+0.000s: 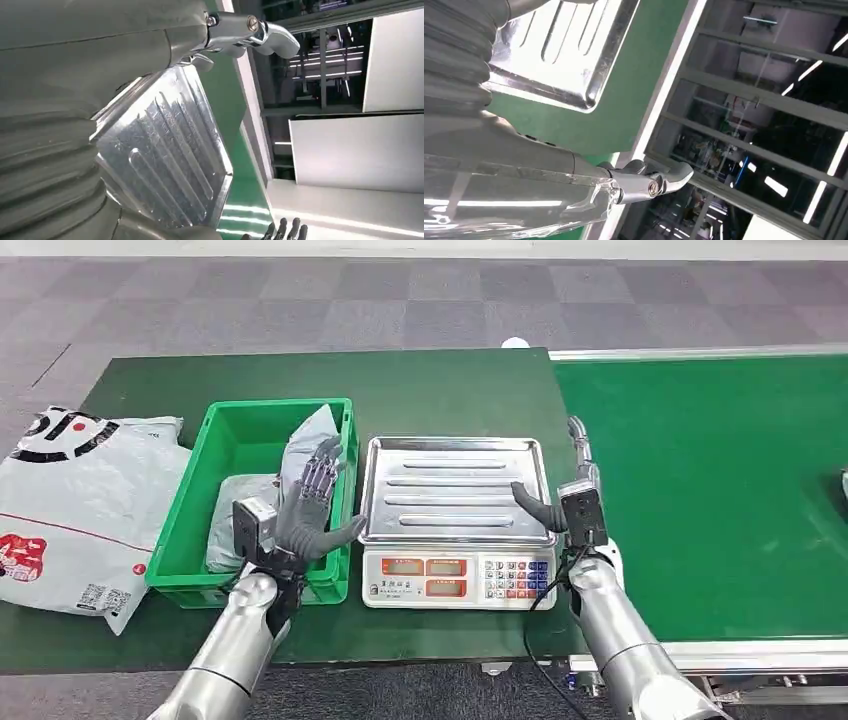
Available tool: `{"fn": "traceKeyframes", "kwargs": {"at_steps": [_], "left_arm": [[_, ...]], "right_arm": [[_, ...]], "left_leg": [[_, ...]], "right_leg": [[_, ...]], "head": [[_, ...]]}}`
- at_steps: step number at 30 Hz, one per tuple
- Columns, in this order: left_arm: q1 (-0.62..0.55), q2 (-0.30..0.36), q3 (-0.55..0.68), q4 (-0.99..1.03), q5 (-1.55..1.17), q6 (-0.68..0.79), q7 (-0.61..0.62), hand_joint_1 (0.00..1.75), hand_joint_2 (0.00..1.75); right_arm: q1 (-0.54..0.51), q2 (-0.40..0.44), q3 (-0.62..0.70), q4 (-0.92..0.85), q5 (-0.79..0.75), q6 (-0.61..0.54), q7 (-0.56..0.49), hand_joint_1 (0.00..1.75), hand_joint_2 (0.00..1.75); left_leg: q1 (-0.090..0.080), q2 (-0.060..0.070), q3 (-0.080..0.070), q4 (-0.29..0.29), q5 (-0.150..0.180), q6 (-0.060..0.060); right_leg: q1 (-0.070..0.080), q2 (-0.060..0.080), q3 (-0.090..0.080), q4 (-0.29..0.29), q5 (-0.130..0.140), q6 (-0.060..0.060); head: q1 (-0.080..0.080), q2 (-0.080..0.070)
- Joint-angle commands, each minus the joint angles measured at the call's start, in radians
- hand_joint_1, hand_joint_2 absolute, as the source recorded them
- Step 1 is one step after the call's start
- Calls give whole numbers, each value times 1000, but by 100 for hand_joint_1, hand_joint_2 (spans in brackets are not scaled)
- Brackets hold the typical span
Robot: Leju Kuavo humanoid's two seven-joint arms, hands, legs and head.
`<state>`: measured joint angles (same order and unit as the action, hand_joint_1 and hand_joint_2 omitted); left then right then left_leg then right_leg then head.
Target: Moved the parcel from conveyor to table for the left to box.
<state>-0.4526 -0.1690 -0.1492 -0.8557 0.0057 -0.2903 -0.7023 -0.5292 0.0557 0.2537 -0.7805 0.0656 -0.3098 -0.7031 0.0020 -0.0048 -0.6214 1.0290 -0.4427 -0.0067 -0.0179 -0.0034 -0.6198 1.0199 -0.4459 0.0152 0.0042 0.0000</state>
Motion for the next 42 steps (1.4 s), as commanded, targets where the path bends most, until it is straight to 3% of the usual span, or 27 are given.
{"fn": "traceKeyframes", "kwargs": {"at_steps": [1, 42], "left_arm": [[-44, 12, 23, 62, -2, -4, 4, 0, 175], [-52, 13, 16, 73, -4, -25, 4, 0, 175]], "right_arm": [[-55, -19, 43, 76, -8, -5, 5, 0, 175], [-44, -28, 53, 56, -9, -22, 5, 0, 175]], "left_leg": [[1, 1, 1, 0, 0, 0], [1, 1, 2, -1, 0, 0]], "right_leg": [[1, 0, 1, -1, 0, -1], [1, 1, 2, -2, 0, -1]], "head": [[0, 0], [0, 0]]}}
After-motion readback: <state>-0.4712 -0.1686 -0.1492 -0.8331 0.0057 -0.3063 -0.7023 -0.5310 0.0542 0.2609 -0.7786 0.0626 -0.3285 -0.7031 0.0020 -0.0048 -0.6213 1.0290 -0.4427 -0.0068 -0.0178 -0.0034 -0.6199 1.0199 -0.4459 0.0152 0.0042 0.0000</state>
